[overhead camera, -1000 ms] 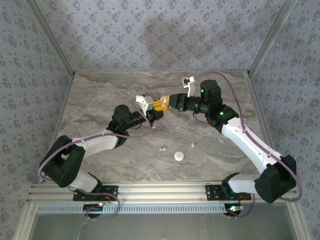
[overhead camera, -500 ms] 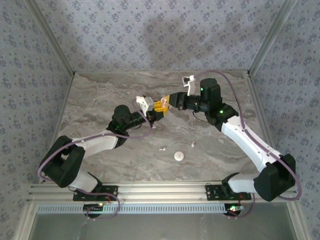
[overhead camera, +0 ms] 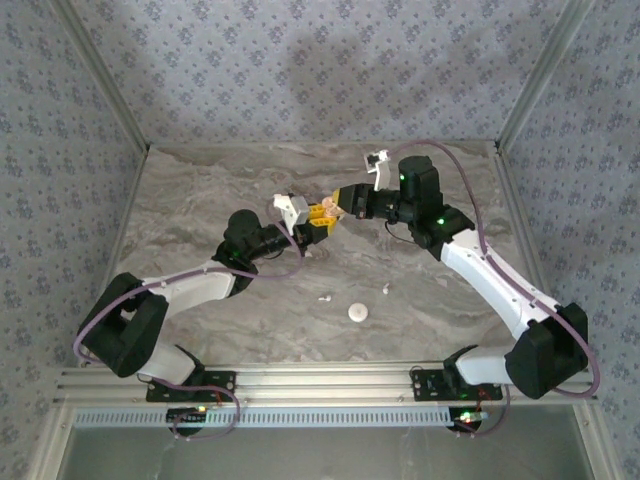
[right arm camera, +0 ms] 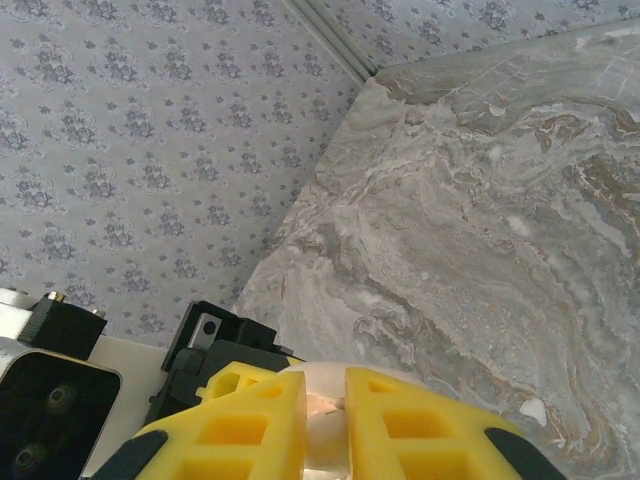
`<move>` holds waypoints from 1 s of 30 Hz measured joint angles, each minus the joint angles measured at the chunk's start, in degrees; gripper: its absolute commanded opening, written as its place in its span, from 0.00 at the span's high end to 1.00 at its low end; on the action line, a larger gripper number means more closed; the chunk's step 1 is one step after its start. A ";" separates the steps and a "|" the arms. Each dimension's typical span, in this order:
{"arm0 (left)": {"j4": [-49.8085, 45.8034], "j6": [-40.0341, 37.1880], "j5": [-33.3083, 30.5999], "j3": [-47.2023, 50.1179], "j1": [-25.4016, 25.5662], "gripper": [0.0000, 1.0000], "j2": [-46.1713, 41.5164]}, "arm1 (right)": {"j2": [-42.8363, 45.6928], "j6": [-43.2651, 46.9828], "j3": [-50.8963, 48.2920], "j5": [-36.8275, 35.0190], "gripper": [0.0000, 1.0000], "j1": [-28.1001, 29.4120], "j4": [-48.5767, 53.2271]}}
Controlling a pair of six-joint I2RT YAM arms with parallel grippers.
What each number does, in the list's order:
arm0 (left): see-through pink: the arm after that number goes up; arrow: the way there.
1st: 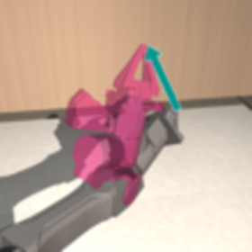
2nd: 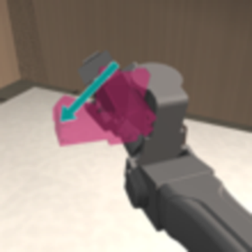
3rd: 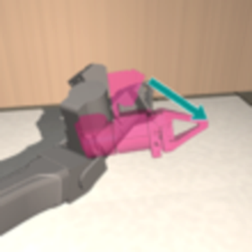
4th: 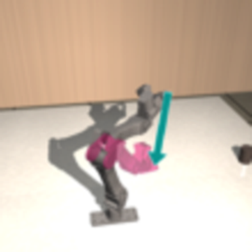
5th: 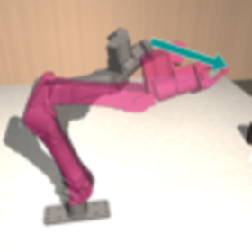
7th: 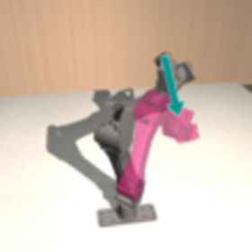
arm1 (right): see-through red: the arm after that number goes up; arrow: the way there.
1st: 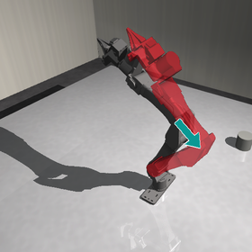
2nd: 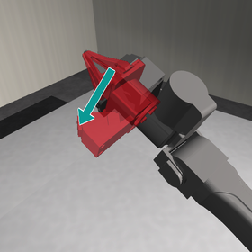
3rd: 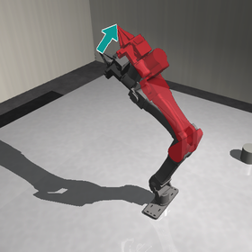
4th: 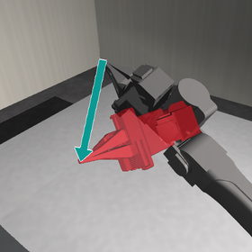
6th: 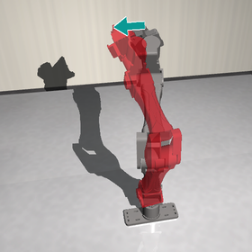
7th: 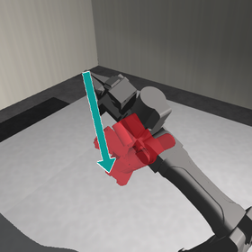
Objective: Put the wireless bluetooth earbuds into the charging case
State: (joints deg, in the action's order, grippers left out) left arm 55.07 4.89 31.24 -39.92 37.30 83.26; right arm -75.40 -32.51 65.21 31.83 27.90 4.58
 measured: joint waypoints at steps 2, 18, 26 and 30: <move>-0.04 -0.35 -0.04 0.00 0.00 0.89 -0.04 | 0.00 0.39 0.00 0.15 0.76 0.04 -0.02; -1.33 -1.42 -0.66 0.00 0.02 0.89 -0.79 | 0.00 1.95 1.51 -0.57 0.66 1.11 2.54; -2.71 -2.51 -0.87 0.00 0.22 0.89 -1.01 | -0.37 3.41 3.45 -2.86 0.63 2.03 6.62; -3.54 -3.04 -1.20 0.00 0.22 0.89 -1.20 | -0.85 3.85 4.20 -3.54 0.62 2.32 7.67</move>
State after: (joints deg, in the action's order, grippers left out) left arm 51.53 1.85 30.04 -39.92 37.52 82.06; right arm -76.25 -28.67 69.41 28.29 30.22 12.25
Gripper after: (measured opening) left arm 0.213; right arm 0.377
